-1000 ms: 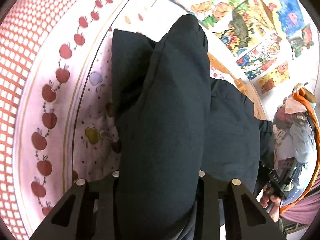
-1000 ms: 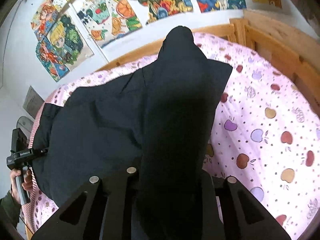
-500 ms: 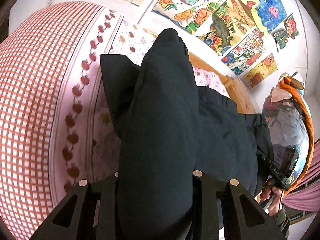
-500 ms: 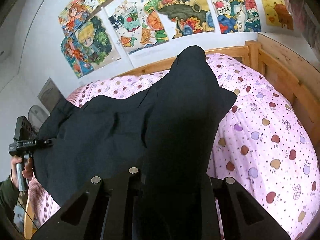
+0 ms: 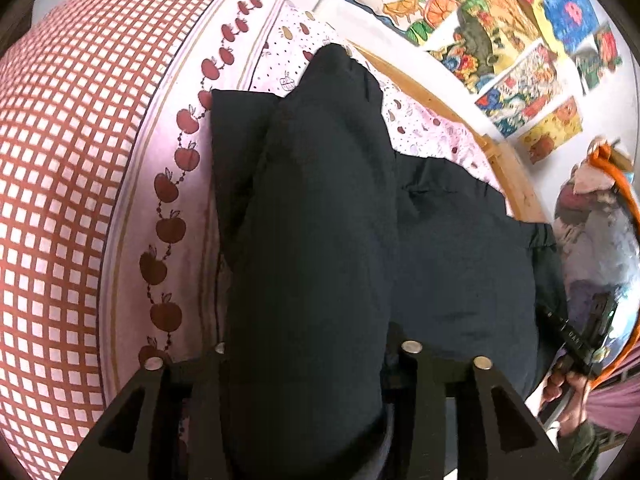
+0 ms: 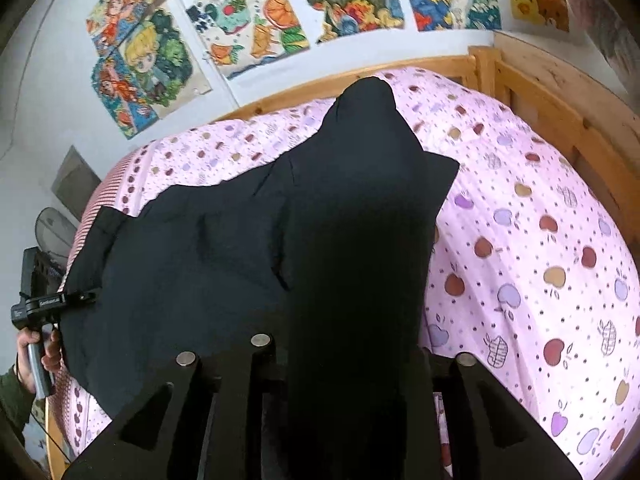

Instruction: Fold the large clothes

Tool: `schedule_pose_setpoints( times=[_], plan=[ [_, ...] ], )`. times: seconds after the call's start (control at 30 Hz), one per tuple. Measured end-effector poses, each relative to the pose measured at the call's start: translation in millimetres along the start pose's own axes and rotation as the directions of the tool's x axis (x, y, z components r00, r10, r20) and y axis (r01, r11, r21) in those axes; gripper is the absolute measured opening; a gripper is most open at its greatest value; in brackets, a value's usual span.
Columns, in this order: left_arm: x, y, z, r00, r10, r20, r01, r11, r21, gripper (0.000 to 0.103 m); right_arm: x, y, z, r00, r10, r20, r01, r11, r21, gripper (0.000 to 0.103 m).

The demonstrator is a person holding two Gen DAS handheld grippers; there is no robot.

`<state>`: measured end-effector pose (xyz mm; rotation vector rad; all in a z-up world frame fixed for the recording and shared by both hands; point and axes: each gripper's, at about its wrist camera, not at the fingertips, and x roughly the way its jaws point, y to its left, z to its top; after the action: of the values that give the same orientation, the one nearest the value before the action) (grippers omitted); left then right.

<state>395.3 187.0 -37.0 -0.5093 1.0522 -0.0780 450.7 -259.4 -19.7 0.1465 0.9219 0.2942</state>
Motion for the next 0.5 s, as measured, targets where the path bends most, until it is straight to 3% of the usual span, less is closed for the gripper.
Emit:
schedule_pose_setpoints(
  times=[0.17, 0.2, 0.27, 0.37, 0.5],
  plan=[
    [4, -11, -6, 0.994, 0.102, 0.037, -0.104, 0.993, 0.055, 0.070, 7, -2, -6, 0.999, -0.047, -0.005, 0.047, 0.999, 0.014, 0.037],
    [4, -10, -6, 0.994, 0.104, 0.041, -0.106, 0.993, 0.054, 0.071, 7, -2, -6, 0.999, -0.054, -0.002, 0.054, 0.998, 0.016, 0.040],
    [4, -8, -5, 0.992, 0.116, 0.048, -0.118, 0.992, 0.040, 0.086, 7, 0, -8, 0.997, -0.081, -0.002, 0.081, 0.997, 0.013, 0.050],
    [3, -1, -6, 0.990, 0.131, 0.056, -0.131, 0.991, 0.006, 0.092, 8, 3, -9, 0.992, -0.124, 0.001, 0.124, 0.992, -0.007, 0.074],
    [-6, 2, -11, 0.979, 0.178, 0.097, -0.178, 0.984, -0.019, 0.096, -2, 5, -12, 0.979, -0.200, 0.046, 0.201, 0.980, -0.009, 0.084]
  ],
)
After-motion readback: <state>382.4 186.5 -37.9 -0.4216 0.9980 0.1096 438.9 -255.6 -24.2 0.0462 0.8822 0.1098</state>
